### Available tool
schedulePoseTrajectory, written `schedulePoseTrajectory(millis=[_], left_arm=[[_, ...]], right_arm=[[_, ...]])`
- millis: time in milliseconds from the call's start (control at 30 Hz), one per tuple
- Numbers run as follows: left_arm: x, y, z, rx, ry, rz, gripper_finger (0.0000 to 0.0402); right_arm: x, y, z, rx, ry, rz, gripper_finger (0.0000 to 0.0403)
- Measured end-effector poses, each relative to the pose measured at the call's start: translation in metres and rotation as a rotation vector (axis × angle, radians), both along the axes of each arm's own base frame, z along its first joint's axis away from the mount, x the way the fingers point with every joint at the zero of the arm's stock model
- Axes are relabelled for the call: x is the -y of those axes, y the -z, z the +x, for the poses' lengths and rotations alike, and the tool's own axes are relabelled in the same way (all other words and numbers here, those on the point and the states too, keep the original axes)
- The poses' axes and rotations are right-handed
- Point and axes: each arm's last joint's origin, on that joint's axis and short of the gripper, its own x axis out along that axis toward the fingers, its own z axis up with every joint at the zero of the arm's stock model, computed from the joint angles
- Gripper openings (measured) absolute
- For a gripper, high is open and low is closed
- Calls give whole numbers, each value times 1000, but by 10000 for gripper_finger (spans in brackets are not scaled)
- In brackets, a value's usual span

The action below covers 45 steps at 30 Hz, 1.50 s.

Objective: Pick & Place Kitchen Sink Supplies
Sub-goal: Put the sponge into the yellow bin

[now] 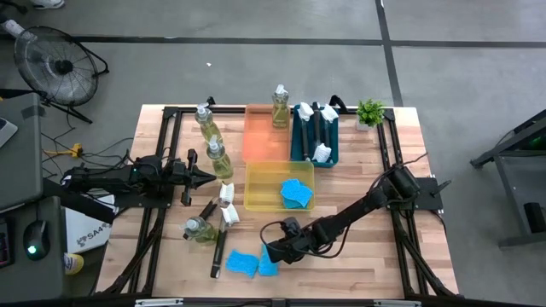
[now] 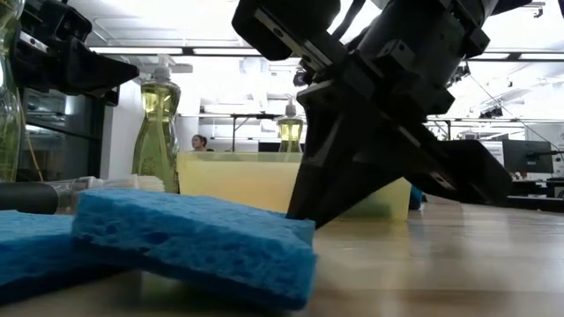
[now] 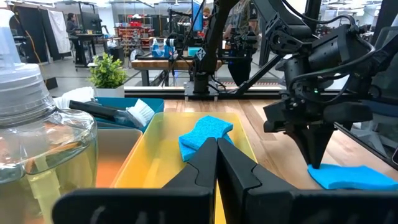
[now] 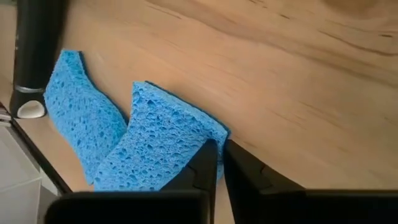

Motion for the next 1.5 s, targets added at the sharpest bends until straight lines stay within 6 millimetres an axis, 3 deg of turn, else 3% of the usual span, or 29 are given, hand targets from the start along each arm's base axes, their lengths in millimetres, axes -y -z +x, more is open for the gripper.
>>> schedulePoseTrajectory(millis=[533,767,1100,1500], left_arm=[[0,0,0,0,0,0,1],[0,0,0,0,0,0,1],[0,0,0,0,0,0,1],[0,0,0,0,1,0,1]], right_arm=[[4,-9,3,36,-23,-1,1],[13,-33,3,88,-22,-5,0],[53,-91,-11,113,-18,-134,0],[124,-147,-35,101,-17,-307,0]])
